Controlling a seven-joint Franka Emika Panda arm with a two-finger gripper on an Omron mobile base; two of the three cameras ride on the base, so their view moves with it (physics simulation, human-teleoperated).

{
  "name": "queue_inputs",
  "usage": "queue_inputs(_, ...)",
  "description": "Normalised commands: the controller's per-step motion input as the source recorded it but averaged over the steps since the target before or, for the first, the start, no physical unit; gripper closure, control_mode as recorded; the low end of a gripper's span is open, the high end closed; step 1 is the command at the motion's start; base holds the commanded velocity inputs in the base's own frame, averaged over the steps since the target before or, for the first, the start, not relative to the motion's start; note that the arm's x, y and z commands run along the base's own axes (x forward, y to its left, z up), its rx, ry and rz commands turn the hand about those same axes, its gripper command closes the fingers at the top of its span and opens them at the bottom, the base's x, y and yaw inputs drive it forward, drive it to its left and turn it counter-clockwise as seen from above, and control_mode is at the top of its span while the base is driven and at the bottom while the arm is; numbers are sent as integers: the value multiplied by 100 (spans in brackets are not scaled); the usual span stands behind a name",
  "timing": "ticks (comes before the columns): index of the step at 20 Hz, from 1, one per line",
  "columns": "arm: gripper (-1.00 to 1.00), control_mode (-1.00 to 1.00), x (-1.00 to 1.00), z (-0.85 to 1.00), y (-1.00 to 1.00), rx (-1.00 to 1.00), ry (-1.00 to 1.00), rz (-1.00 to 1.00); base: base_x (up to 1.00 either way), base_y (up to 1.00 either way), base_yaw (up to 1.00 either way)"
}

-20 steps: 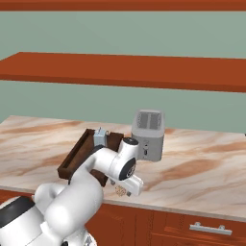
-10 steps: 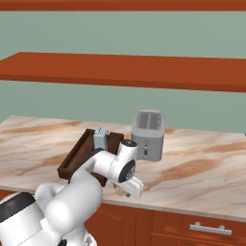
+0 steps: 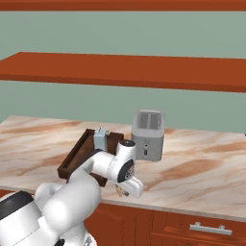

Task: Take out the milk from the fridge and place it on the tray on the counter. Then take the sugar cube near the tray and place it in the tray.

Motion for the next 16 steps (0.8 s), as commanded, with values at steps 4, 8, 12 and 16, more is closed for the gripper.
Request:
queue_inputs(4, 100, -100, -4, 41, 2, -8, -19, 8, 0, 0, 0)
queue_inputs(8, 100, -100, -6, 94, 2, -13, -31, 20, 0, 0, 0)
queue_inputs(12, 100, -100, 0, 83, 7, -7, -22, 20, 0, 0, 0)
queue_inputs(16, 100, -100, 0, 25, 32, -4, -18, 18, 0, 0, 0)
